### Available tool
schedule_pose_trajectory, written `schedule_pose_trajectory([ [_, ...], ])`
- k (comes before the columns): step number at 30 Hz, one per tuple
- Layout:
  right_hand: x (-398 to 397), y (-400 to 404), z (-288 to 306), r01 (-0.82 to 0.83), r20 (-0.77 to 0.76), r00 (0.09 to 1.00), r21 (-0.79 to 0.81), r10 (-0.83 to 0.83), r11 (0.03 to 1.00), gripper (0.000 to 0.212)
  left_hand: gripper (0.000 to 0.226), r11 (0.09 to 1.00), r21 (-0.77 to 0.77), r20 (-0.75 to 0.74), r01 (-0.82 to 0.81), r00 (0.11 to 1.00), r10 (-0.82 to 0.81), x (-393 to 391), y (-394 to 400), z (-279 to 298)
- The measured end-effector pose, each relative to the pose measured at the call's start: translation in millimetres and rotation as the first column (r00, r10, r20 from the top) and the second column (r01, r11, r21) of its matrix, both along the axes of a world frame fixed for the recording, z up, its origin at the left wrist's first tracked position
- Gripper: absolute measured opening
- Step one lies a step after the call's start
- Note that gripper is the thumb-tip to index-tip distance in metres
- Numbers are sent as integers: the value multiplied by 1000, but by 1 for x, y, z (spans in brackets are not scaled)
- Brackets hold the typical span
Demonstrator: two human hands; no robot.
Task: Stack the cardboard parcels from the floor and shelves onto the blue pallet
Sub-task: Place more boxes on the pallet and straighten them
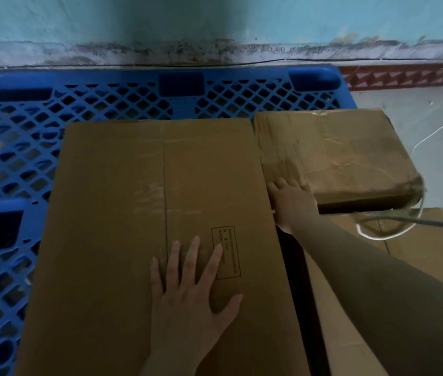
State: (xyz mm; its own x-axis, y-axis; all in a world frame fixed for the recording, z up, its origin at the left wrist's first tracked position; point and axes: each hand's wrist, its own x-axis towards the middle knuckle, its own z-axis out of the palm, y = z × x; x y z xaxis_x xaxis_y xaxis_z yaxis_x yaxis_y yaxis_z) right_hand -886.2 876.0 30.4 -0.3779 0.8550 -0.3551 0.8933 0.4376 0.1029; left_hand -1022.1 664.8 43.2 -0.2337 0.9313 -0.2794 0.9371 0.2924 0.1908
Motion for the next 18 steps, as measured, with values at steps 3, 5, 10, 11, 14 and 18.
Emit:
schedule_pose_trajectory([
  [3,13,-10,1,-8,-27,1000,1,8,1000,47,79,1000,4,-2,0,1000,0,-1,1,0],
  [5,18,-18,4,9,-35,999,-12,-9,1000,45,80,1000,7,-18,5,1000,-5,-1,0,-1],
  [10,18,-29,8,108,-69,991,-47,-112,993,53,76,1000,-8,-32,-3,999,3,-1,0,0],
  [11,19,-33,10,144,-70,987,-57,-148,988,57,74,1000,-16,-34,-2,999,1,-1,0,0],
  [14,42,-53,12,309,-151,939,-24,-309,951,65,75,998,-69,-19,1,1000,-2,-3,2,5],
  [18,119,-72,14,594,-267,764,-63,-587,802,77,77,996,-90,0,-8,1000,8,-4,-1,9],
])
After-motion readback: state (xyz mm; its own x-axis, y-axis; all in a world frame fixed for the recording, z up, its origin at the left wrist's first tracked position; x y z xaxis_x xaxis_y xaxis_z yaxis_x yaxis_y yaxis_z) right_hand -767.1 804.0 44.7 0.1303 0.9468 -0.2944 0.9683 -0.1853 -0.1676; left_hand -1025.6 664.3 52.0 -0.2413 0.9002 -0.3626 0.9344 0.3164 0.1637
